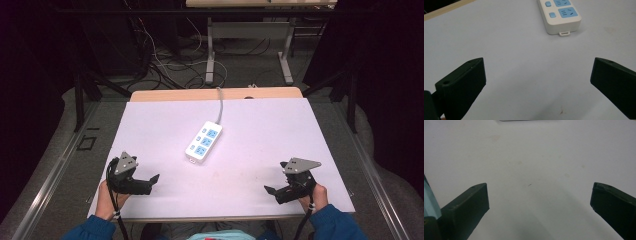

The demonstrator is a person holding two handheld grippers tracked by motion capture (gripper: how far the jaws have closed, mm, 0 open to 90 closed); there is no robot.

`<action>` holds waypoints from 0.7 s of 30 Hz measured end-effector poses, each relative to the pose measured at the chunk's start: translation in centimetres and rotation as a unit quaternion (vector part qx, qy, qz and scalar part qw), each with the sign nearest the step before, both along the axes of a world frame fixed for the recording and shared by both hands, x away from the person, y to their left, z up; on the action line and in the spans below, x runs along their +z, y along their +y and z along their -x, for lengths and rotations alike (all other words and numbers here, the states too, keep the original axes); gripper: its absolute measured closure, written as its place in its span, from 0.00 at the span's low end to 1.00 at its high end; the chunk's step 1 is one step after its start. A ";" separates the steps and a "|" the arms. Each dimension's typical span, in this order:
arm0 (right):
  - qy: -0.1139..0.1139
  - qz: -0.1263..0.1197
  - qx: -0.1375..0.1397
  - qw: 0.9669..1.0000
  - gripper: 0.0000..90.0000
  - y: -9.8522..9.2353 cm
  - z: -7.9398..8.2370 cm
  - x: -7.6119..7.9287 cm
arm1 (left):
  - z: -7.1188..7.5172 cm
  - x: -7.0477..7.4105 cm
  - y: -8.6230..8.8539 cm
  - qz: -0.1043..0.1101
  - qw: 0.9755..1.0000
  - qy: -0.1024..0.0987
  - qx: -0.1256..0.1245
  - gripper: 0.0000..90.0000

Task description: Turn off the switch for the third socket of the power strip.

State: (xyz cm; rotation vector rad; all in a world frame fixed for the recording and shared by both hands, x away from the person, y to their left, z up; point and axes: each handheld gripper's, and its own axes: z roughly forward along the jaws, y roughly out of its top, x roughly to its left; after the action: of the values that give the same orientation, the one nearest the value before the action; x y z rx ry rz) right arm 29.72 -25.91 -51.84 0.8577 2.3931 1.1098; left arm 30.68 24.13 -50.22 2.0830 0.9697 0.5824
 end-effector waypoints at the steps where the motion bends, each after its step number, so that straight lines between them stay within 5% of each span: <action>1: 0.000 -0.002 -0.002 1.000 0.02 0.0 0.0 0.0 | -0.2 0.1 -0.1 0.001 1.000 -0.002 -0.001 0.00; 21: -0.004 0.003 -0.001 1.000 0.02 0.0 -0.1 -0.1 | -3.2 0.1 -2.0 0.000 1.000 0.001 -0.007 0.00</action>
State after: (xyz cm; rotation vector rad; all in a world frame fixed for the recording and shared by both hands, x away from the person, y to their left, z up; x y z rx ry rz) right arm 29.81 -25.90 -51.97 0.8517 2.3871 1.1021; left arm 33.86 22.08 -50.11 2.0894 0.9551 0.5722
